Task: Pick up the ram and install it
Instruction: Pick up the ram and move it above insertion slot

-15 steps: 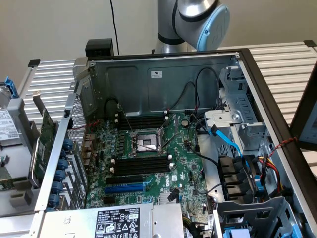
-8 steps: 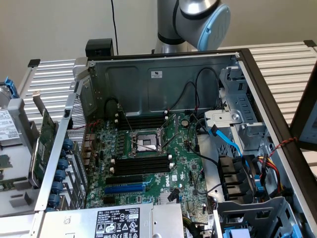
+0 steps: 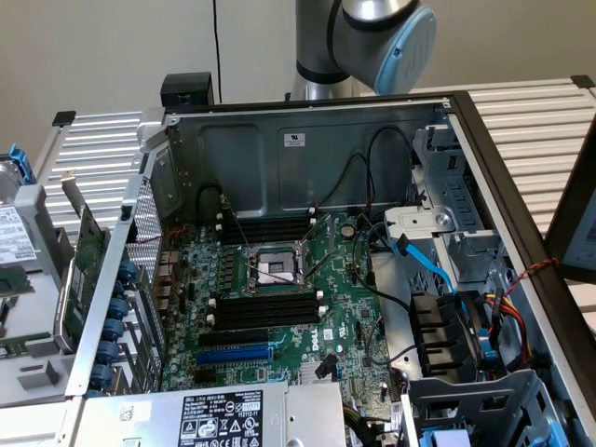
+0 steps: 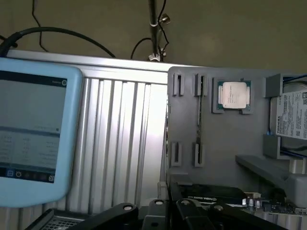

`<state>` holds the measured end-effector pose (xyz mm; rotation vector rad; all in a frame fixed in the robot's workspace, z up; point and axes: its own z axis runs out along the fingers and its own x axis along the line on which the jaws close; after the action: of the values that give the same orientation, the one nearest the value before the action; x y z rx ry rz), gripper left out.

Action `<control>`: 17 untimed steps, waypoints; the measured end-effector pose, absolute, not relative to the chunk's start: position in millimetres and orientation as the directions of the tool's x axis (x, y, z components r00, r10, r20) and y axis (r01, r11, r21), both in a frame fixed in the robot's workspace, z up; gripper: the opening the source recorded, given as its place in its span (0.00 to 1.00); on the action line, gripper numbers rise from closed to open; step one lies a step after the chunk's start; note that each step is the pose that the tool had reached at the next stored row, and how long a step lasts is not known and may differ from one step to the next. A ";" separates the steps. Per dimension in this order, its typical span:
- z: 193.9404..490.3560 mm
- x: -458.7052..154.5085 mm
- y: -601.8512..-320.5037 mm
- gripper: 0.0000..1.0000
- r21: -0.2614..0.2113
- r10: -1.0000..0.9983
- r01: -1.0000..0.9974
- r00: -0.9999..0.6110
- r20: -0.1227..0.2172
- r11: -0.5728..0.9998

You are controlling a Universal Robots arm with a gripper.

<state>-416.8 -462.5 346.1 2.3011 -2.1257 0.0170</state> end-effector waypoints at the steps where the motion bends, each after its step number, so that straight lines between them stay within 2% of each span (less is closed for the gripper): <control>1: 350.8 -412.6 -463.8 0.13 0.000 -0.997 -0.997 0.079 0.014 -0.079; 17: 423.3 -345.0 -480.4 0.13 0.004 -0.997 -0.997 0.079 0.010 -0.079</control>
<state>-345.0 -480.4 423.3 2.3006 -2.1253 0.0067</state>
